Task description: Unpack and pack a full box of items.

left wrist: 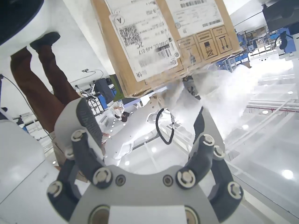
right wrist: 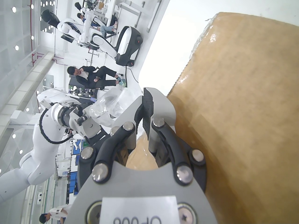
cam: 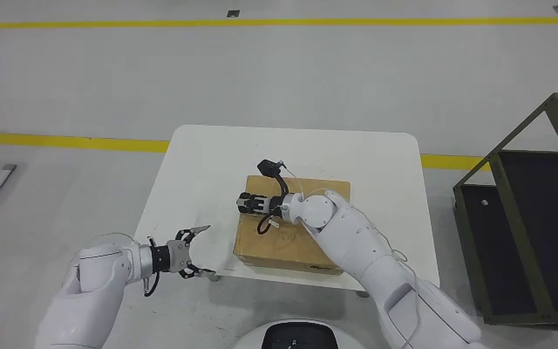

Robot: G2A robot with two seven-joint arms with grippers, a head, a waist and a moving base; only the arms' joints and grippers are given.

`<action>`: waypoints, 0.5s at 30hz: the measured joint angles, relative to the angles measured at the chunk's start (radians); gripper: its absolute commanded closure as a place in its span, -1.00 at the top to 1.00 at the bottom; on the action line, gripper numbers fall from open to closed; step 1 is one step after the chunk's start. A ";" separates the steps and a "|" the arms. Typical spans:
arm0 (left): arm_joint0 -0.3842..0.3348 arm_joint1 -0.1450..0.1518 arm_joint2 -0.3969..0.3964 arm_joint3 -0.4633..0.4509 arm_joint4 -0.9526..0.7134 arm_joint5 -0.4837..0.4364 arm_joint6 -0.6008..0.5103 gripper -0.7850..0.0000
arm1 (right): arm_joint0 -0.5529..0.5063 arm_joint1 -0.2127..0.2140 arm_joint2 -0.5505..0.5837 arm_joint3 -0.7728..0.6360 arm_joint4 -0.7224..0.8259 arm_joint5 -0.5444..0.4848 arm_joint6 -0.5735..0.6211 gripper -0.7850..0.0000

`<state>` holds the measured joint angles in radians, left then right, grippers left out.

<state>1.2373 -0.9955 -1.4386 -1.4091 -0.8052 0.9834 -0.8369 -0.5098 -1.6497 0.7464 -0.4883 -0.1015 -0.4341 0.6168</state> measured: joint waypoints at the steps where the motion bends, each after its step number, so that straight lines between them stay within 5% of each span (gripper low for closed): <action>1: 0.001 0.010 0.007 -0.007 -0.002 0.005 0.005 1.00 | 0.000 -0.001 0.001 0.001 0.000 0.000 0.000 -1.00; 8: -0.001 0.076 0.025 -0.004 0.057 0.018 0.018 1.00 | -0.001 -0.005 0.006 0.002 -0.009 0.000 0.001 -1.00; 15: -0.004 0.112 0.033 0.003 0.153 -0.022 -0.015 1.00 | -0.004 -0.007 0.013 0.001 -0.019 0.001 0.000 -1.00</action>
<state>1.2329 -0.8836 -1.4055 -1.4060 -0.6521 0.9618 -0.8516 -0.5138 -1.6568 0.7592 -0.4871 -0.1205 -0.4329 0.6165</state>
